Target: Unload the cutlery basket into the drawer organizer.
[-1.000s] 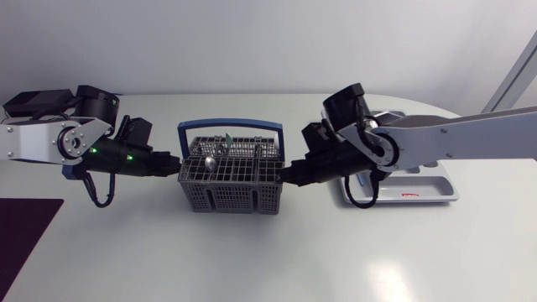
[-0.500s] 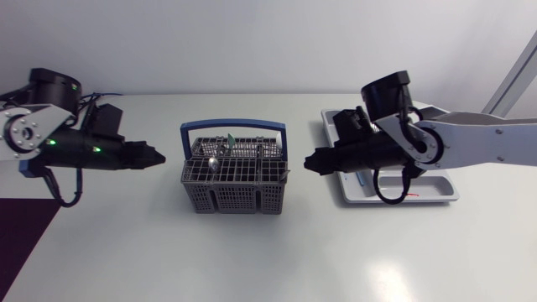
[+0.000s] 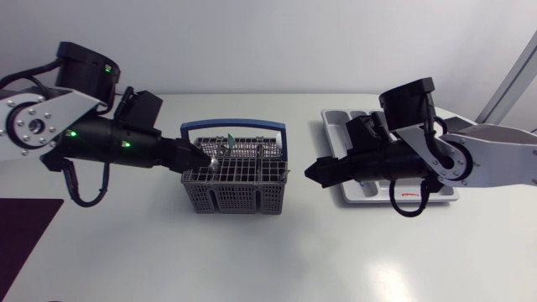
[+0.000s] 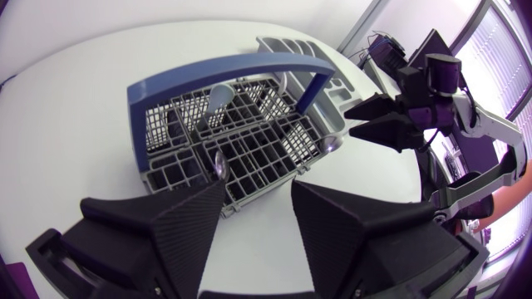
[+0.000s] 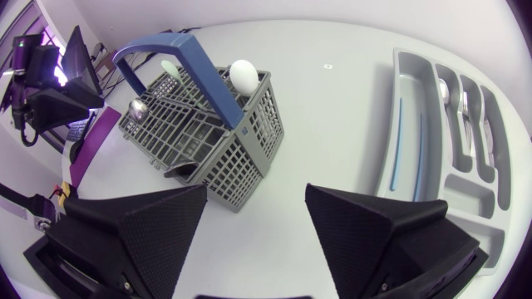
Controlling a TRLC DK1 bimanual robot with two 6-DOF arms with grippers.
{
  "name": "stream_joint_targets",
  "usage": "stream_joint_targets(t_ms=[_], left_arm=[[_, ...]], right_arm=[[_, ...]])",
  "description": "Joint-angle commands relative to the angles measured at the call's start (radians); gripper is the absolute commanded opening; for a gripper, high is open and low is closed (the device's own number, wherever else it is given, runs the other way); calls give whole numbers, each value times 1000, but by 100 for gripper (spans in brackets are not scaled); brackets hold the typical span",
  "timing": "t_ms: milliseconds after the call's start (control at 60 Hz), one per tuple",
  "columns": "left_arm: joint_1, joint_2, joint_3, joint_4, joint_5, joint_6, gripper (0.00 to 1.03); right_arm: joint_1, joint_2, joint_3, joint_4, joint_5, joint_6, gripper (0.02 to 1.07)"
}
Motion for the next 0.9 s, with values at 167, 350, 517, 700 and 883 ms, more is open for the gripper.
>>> stream_joint_targets(t_ms=[167,350,517,700,883], left_arm=[[-2,135,52,62,-26,-22,61],[-12,181,66,93,-47,-25,56],[-38,222,80,106,-56,-33,40],[-51,241,92,114,-56,-42,20],[-60,257,93,113,-70,-47,16]], right_arm=[[-18,-47,-44,-16,-14,-45,92],[-23,-50,-53,-14,-22,-51,92],[-35,-58,-63,-14,-26,-65,92],[-55,-72,-76,-16,-32,-77,92],[-69,-76,-93,-9,-38,-86,92]])
